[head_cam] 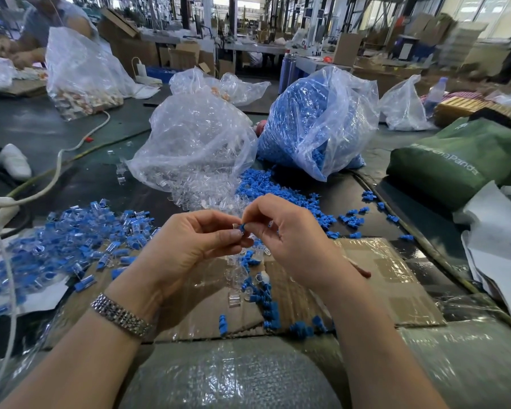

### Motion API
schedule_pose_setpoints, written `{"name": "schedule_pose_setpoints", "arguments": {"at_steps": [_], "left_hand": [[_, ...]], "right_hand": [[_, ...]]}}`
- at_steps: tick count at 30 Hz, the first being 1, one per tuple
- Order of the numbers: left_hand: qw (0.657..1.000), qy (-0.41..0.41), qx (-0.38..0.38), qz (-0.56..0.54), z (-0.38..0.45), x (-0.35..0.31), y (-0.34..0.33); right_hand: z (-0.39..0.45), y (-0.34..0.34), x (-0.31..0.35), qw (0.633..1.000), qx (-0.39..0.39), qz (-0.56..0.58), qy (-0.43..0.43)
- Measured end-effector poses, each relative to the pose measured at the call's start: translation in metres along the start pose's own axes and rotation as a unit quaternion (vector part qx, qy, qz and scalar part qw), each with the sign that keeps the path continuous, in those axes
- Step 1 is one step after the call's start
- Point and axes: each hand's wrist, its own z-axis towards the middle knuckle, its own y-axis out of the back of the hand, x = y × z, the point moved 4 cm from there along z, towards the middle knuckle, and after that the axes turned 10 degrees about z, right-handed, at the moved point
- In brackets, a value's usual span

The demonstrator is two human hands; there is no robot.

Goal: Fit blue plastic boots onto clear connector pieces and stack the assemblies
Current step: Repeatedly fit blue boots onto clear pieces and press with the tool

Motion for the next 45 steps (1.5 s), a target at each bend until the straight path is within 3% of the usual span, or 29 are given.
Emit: {"name": "schedule_pose_setpoints", "arguments": {"at_steps": [8, 10, 12, 14, 17, 20, 24, 32, 35, 38, 41, 45], "left_hand": [[1.000, -0.004, 0.013, 0.006, 0.001, 0.002, 0.001], [1.000, -0.010, 0.009, -0.003, 0.002, 0.002, 0.002], [1.000, -0.016, -0.003, -0.008, 0.004, 0.003, 0.005], [1.000, -0.015, -0.015, -0.014, 0.005, 0.005, 0.008], [1.000, -0.009, -0.019, -0.022, 0.007, 0.008, 0.011], [0.999, -0.010, -0.018, -0.039, 0.009, 0.008, 0.013], [0.998, -0.010, -0.030, -0.050, 0.008, 0.007, 0.015], [0.995, -0.003, -0.064, -0.074, 0.008, 0.006, 0.017], [0.993, -0.006, -0.073, -0.091, 0.008, 0.004, 0.017], [0.990, -0.015, -0.085, -0.112, 0.008, 0.002, 0.017], [0.987, -0.023, -0.096, -0.125, 0.008, 0.000, 0.016], [0.986, -0.023, -0.118, -0.117, 0.008, 0.000, 0.016]], "right_hand": [[0.000, 0.001, -0.002, 1.000, 0.005, 0.009, -0.025], [0.000, 0.008, -0.006, 0.998, -0.022, 0.031, -0.057], [-0.001, 0.022, -0.017, 0.991, -0.070, -0.020, -0.115], [-0.007, 0.033, -0.034, 0.960, -0.069, -0.138, -0.232], [-0.020, 0.037, -0.052, 0.897, 0.010, -0.227, -0.380], [-0.024, 0.038, -0.058, 0.867, 0.057, -0.282, -0.406], [-0.022, 0.035, -0.055, 0.872, 0.059, -0.281, -0.396], [-0.014, 0.043, -0.048, 0.917, 0.015, -0.136, -0.374], [-0.010, 0.039, -0.036, 0.933, 0.024, 0.064, -0.354], [-0.007, 0.026, -0.021, 0.904, 0.104, 0.233, -0.342], [-0.003, 0.009, -0.010, 0.903, 0.170, 0.228, -0.323], [0.000, -0.003, -0.002, 0.911, 0.196, 0.195, -0.305]]}}
